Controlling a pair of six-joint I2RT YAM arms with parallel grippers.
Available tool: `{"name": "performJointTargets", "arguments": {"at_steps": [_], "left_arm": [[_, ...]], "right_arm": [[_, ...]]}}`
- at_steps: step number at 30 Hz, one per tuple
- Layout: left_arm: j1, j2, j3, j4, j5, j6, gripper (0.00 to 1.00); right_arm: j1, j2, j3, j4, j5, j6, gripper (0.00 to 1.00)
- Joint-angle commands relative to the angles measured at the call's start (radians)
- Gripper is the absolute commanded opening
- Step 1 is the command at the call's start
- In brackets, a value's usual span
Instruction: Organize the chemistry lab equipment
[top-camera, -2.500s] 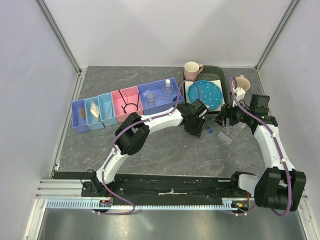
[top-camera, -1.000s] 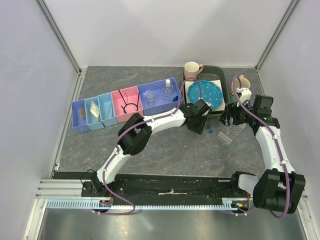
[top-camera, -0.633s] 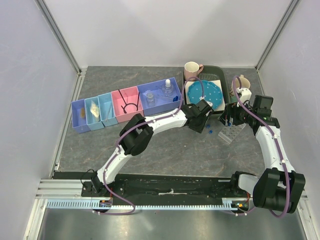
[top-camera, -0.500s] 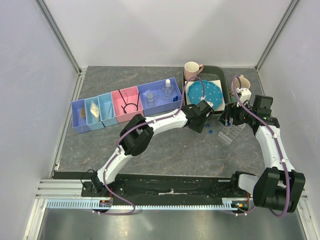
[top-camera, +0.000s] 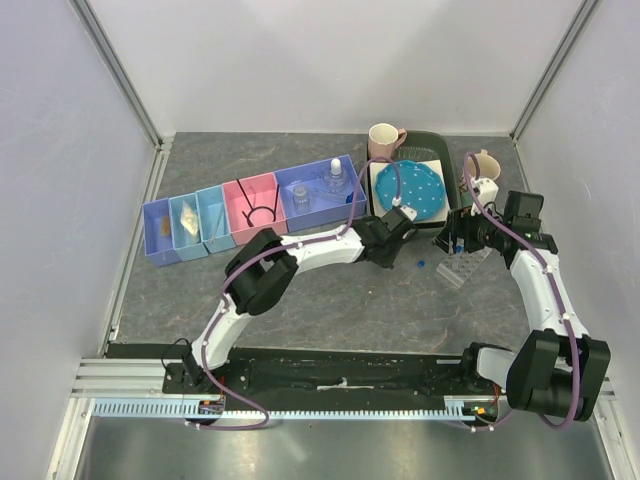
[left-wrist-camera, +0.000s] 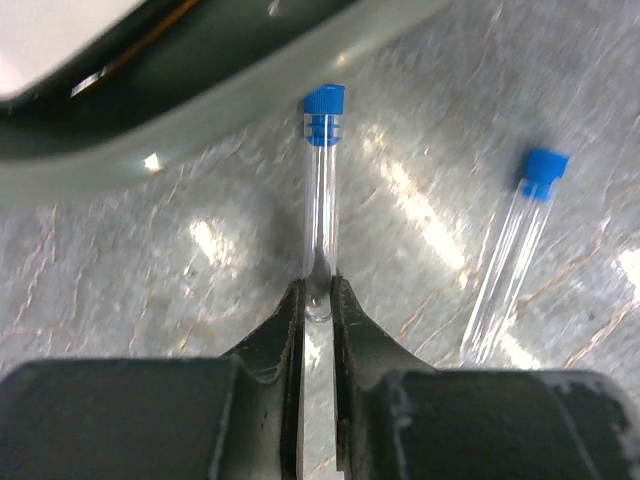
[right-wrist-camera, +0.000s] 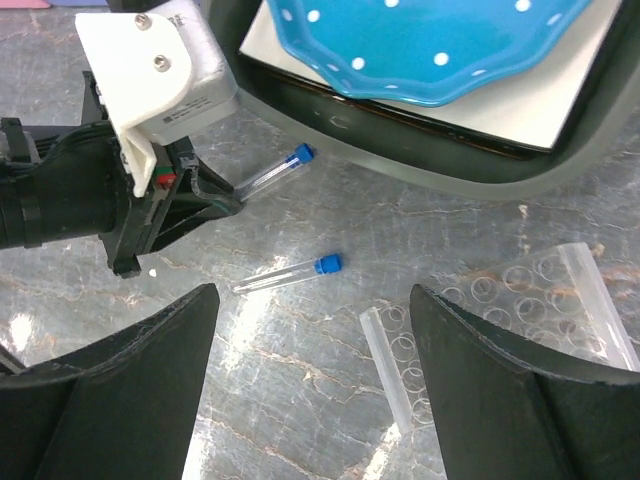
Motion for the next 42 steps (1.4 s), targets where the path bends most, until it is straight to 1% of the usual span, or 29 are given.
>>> {"name": "performJointTargets", "arguments": {"at_steps": [1,3,4,5,6,7,9,10,12,15,18,19,22,25,28,29,33,39,40,42], "left_arm": [[0.004,-0.095,-0.204,0.04,0.005,0.029,0.04],[0.004,-0.155,-0.281,0.088,0.025,0.029,0.03],[0.004,-0.219,-0.356,0.135,0.039,0.029,0.03],[0.005,-0.25,-0.393,0.16,0.043,0.029,0.03],[0.004,-0.281,-0.465,0.185,0.045,0.028,0.03],[0.005,-0.316,-0.499,0.205,0.065,0.026,0.03],[0.005,-0.405,-0.591,0.268,0.077,0.021,0.02],[0.007,-0.433,-0.619,0.292,0.097,0.015,0.02],[0.005,-0.509,-0.689,0.343,0.108,0.002,0.02],[0.007,-0.611,-0.764,0.41,0.114,-0.021,0.02],[0.005,-0.698,-0.809,0.437,0.103,-0.044,0.02],[0.005,-0.715,-0.817,0.467,0.103,-0.058,0.02],[0.005,-0.763,-0.829,0.495,0.103,-0.084,0.02],[0.005,-0.795,-0.823,0.506,0.1,-0.095,0.02],[0.005,-0.816,-0.811,0.507,0.091,-0.098,0.02],[0.005,-0.82,-0.809,0.507,0.09,-0.098,0.02],[0.005,-0.823,-0.789,0.501,0.089,-0.092,0.02],[0.005,-0.826,-0.765,0.498,0.094,-0.074,0.02],[0.007,-0.824,-0.763,0.496,0.096,-0.072,0.02],[0.005,-0.824,-0.756,0.496,0.097,-0.071,0.02]], "right_arm": [[0.006,0.022,-0.007,-0.018,-0.092,-0.066,0.85],[0.017,0.03,-0.004,-0.028,-0.121,-0.092,0.89],[0.033,0.039,-0.001,-0.033,-0.134,-0.097,0.91],[0.044,0.042,0.003,-0.036,-0.144,-0.107,0.94],[0.076,0.048,0.007,-0.039,-0.161,-0.108,0.97],[0.095,0.062,0.019,-0.041,-0.167,-0.111,0.98],[0.139,0.085,0.039,-0.051,-0.189,-0.121,0.98],[0.185,0.112,0.063,-0.065,-0.192,-0.12,0.98],[0.225,0.149,0.089,-0.077,-0.209,-0.088,0.98],[0.25,0.218,0.143,-0.099,-0.276,-0.031,0.98],[0.253,0.295,0.239,-0.16,-0.327,-0.032,0.98],[0.253,0.338,0.297,-0.206,-0.338,-0.032,0.98],[0.264,0.425,0.382,-0.275,-0.403,-0.006,0.98],[0.293,0.477,0.413,-0.286,-0.466,0.055,0.97],[0.327,0.502,0.433,-0.286,-0.49,0.089,0.91],[0.333,0.505,0.438,-0.286,-0.493,0.096,0.86],[0.356,0.505,0.45,-0.286,-0.514,0.121,0.79],[0.376,0.513,0.439,-0.275,-0.522,0.152,0.57],[0.377,0.514,0.439,-0.274,-0.522,0.156,0.49],[0.38,0.519,0.447,-0.271,-0.523,0.164,0.45]]}}
